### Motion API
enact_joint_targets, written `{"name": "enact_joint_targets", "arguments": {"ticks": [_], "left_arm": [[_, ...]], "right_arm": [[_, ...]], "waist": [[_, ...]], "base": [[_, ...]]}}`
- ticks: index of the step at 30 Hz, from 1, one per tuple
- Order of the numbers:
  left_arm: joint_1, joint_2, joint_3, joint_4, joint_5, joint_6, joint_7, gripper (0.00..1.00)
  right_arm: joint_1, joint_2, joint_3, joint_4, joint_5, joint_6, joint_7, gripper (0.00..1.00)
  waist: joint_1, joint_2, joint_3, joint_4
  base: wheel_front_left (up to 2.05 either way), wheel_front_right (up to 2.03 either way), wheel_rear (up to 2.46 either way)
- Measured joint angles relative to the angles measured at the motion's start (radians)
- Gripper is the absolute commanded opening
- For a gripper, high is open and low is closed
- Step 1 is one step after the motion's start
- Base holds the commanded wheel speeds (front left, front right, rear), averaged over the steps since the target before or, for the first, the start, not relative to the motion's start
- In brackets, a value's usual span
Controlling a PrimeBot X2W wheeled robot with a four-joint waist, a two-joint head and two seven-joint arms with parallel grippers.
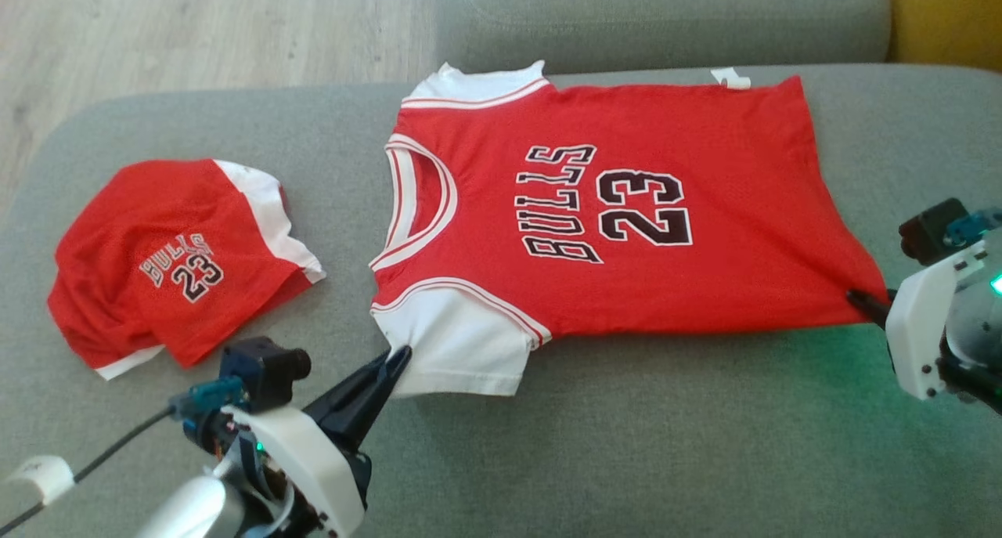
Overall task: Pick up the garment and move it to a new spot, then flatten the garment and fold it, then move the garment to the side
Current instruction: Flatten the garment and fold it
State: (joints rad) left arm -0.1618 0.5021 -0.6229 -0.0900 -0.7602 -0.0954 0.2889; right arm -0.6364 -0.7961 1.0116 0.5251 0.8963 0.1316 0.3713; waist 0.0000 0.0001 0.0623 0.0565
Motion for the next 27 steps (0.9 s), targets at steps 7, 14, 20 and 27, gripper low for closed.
{"name": "enact_joint_targets", "arguments": {"ticks": [7,14,20,27], "left_arm": [[-0.073,0.005,0.01,0.008,0.005,-0.001,0.007,0.0],[-0.203,0.016,0.011,0.075,0.005,-0.011,0.046,0.0],[-0.311,0.017,-0.007,0.167,0.013,-0.021,0.079,0.0],[-0.424,0.011,-0.042,0.249,0.021,-0.029,0.098,0.0]], "right_arm": [[-0.01,0.002,-0.05,-0.008,-0.009,0.0,0.019,0.0],[-0.054,0.034,-0.106,0.003,-0.024,0.0,0.055,0.0],[-0.074,0.069,-0.135,0.064,-0.064,0.0,0.077,0.0],[-0.111,0.112,-0.164,0.104,-0.078,0.0,0.096,0.0]], "waist": [[0.0001,0.0,0.052,-0.01],[0.0003,-0.0001,0.117,-0.021],[0.0002,0.0,0.139,-0.025],[0.0,0.0,0.166,-0.028]], "base": [[0.0,0.0,0.0],[0.0,0.0,0.0],[0.0,0.0,0.0],[0.0,0.0,0.0]]}}
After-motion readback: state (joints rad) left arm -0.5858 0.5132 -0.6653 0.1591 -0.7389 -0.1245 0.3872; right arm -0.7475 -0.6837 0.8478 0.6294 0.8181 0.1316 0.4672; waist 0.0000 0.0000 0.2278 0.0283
